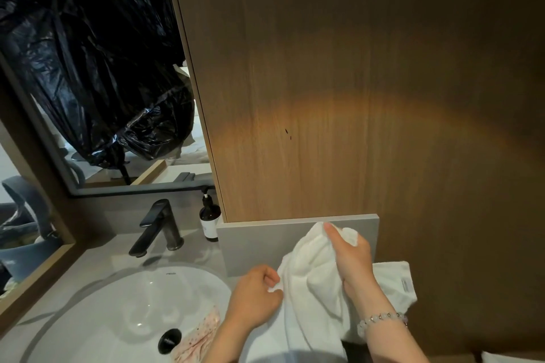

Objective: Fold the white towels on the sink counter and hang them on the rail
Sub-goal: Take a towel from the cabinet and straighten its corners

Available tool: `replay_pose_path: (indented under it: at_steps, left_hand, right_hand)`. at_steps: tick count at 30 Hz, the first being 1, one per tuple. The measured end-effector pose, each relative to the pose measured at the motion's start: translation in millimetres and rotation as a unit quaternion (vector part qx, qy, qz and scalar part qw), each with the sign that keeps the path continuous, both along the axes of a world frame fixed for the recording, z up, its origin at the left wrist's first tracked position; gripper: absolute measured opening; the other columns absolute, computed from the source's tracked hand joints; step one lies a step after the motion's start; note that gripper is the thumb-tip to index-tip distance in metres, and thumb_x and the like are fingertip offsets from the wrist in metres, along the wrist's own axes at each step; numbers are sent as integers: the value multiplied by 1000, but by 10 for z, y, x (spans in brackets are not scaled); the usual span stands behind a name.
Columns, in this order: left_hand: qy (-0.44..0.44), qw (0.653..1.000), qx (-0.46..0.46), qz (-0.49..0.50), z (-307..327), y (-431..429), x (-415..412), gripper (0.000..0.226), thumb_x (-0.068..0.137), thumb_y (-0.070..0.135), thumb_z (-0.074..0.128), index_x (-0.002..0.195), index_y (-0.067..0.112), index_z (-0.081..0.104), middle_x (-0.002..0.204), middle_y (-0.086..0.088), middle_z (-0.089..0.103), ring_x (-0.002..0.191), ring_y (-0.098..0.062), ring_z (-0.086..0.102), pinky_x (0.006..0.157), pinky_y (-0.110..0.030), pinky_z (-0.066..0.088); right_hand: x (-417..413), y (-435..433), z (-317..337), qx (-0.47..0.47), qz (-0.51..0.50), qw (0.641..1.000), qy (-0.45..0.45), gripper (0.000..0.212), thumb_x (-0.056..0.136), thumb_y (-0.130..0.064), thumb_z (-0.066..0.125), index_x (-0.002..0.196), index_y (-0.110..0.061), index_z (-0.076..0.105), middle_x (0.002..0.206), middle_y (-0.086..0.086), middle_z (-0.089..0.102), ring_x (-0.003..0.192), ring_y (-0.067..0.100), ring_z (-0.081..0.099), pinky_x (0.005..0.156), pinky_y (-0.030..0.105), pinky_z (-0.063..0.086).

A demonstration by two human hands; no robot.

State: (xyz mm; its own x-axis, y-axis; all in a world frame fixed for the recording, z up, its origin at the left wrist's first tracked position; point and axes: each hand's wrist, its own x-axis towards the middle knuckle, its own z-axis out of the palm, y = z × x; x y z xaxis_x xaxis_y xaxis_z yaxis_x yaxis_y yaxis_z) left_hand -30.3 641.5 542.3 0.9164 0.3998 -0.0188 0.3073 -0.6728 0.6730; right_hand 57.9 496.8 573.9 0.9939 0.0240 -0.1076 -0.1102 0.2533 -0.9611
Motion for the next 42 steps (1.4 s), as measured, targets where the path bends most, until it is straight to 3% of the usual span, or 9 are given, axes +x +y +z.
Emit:
replay_pose_path:
  at_steps: [4, 8, 12, 17, 21, 28, 35, 38, 42]
  left_hand:
    - [-53, 997, -30, 47, 8, -60, -47, 24, 84, 17, 53, 66, 31, 59, 71, 10, 62, 66, -5, 54, 65, -19, 44]
    - [-50, 992, -107, 46, 25, -231, -27, 25, 77, 49, 61, 86, 25, 61, 84, 9, 65, 74, -6, 56, 68, -21, 42]
    - [-61, 990, -105, 78, -101, -417, -82, 42, 72, 46, 72, 98, 29, 43, 96, 18, 52, 84, -6, 53, 73, -19, 38]
    - [-45, 997, 32, 55, -213, -631, -104, 45, 49, 78, 38, 71, 39, 40, 101, 20, 35, 102, -4, 37, 80, -17, 27]
    - [46, 992, 110, 37, -338, -527, -27, 40, 84, 62, 46, 106, 34, 65, 134, 11, 32, 130, -12, 25, 100, -25, 26]
    - [-87, 988, -71, 109, -382, 45, -150, 25, 91, 27, 59, 106, 9, 68, 124, -2, 56, 121, -18, 45, 102, -22, 28]
    - [-74, 973, -183, 123, 15, 474, -401, 43, 90, 28, 60, 55, 12, 41, 48, 1, 40, 45, -11, 37, 47, -22, 31]
    - [-99, 951, -234, 175, 175, 521, -400, 40, 93, 33, 55, 62, 9, 50, 59, 0, 53, 57, -14, 46, 59, -29, 35]
    - [-190, 855, -432, 217, 383, 591, -355, 33, 97, 36, 48, 100, 8, 66, 99, -8, 70, 95, -23, 65, 91, -40, 49]
  right_hand:
    - [66, 4, 70, 10, -33, 999, -27, 21, 81, -20, 73, 67, -15, 58, 67, 0, 61, 64, 14, 56, 58, 26, 44]
    - [66, 53, 101, 16, -56, 997, -46, 25, 82, -23, 72, 65, -13, 57, 66, 1, 59, 64, 16, 54, 60, 28, 43]
    - [88, 26, 164, 40, -88, 995, -39, 21, 83, -27, 70, 71, -15, 59, 73, 0, 62, 71, 14, 58, 63, 26, 46]
    - [72, 42, 257, 52, -105, 993, -36, 22, 87, -31, 66, 70, -21, 54, 75, -3, 60, 76, 17, 58, 75, 31, 48]
    - [48, 63, 277, 42, -99, 994, -21, 24, 88, -35, 63, 70, -24, 50, 76, -5, 57, 80, 18, 57, 83, 39, 49]
    - [101, -73, 216, 66, -125, 990, 2, 22, 89, -31, 63, 72, -27, 50, 80, -5, 59, 84, 18, 58, 82, 34, 49]
    - [216, -108, 41, 31, -136, 990, 17, 22, 86, -38, 66, 77, -18, 59, 82, 0, 65, 86, 21, 63, 81, 37, 52]
    - [263, -122, -13, 25, -145, 989, 30, 32, 89, -44, 58, 98, -14, 57, 98, 3, 63, 93, 22, 60, 83, 37, 50]
    - [345, -156, -46, 77, -170, 979, 86, 31, 91, -37, 47, 114, -17, 52, 111, 6, 53, 100, 25, 52, 90, 39, 44]
